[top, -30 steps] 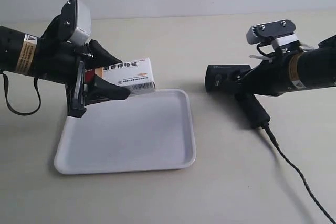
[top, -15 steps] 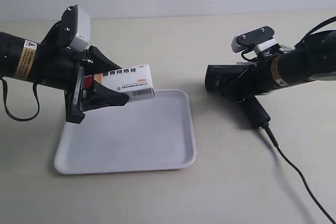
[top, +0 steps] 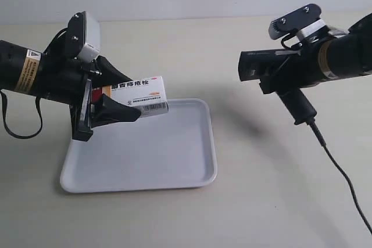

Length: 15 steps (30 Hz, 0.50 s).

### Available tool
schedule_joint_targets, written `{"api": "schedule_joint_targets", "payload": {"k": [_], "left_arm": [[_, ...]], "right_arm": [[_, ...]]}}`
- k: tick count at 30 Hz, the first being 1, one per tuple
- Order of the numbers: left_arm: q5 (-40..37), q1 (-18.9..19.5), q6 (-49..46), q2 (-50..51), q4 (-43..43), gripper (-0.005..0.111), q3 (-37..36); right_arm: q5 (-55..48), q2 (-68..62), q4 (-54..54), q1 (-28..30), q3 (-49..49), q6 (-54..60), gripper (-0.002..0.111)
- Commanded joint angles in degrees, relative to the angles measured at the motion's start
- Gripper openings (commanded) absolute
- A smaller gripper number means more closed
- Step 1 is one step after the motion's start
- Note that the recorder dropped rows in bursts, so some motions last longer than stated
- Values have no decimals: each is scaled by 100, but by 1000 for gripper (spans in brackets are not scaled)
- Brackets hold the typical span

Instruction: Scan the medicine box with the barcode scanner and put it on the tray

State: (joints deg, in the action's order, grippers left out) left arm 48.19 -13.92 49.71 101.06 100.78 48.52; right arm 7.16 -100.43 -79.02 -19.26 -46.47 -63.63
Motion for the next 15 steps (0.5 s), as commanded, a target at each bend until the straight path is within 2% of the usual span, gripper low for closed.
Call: {"api": "schedule_joint_targets", "payload": {"k": [1,11,15], "left_arm": [[-24,-18,-4,-34,-83,1,-36],[143,-18,-523,-8,-83,1,-185],[130,1,-931,480,-98,1,-185]], "right_arm": [[24,645,-321,-9,436,66,0],[358,849,-587,-9,654,66,0],[468,1047,-599,-9,654,66,0]]}}
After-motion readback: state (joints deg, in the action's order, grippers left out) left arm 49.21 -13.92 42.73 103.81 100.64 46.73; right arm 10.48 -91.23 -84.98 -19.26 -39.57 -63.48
